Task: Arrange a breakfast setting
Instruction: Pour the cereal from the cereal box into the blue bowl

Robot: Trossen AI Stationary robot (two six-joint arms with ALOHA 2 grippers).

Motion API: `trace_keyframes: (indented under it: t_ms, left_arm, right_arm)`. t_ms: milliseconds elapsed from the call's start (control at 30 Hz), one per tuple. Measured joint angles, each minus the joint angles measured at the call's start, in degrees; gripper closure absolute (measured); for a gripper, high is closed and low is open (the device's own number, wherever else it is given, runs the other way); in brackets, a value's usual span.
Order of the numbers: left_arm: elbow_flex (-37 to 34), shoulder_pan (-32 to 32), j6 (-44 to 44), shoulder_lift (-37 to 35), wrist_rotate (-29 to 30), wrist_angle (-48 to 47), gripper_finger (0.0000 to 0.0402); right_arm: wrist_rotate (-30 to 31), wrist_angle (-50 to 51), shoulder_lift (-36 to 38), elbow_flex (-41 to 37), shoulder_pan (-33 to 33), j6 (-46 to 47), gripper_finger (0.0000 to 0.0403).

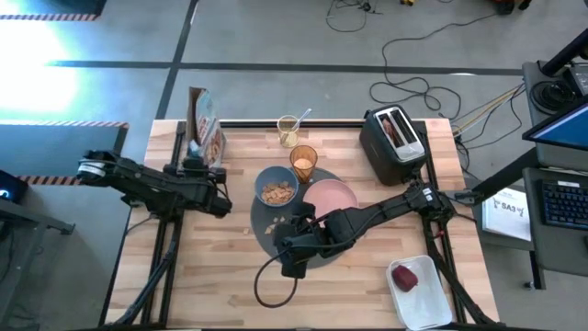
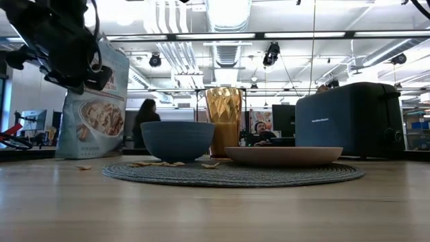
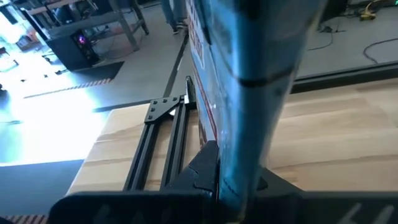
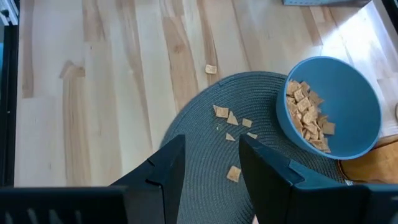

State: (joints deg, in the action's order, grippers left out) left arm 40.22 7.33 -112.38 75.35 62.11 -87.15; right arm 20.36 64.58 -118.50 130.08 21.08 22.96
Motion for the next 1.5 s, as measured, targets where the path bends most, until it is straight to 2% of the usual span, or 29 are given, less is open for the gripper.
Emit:
trace_keyframes:
  t_ms: [167,300,800,1000,1367,1500]
  left_arm:
    - [0.99,0.00,-1.42,2.87,-0.80,0.31,0.0396]
    - [1.50,0.00,-2.09,3.90,-2.36,0.65,0.0373]
    - [1.39,0.00,2.36,2.95,-7.35,1.27,0.0232]
    - [1.13,0.00,2.43,3.05,-7.41,5.05,0.0191]
    - [-0.87,0.11,3.88,8.90,-9.17,12.47,0.0165]
    - [-1.41,0.11,-0.14,12.72,-9.03,12.67,0.0165]
  right_arm:
    - [0.01,-0.04,0.00,0.00,0.00,0.00,0.0262]
    - [0.17,-0.06,0.00,0.00,0.00,-0.17,0.0261]
    - [0.20,-0.55,0.00,0.00,-0.11,-0.44,0.0262]
    - [0.20,-0.57,0.00,0.00,-0.11,-0.44,0.0261]
    - [0.20,-0.59,0.00,0.00,-0.11,-0.44,0.0262]
    - [0.20,-0.59,0.00,0.00,-0.11,-0.44,0.0262]
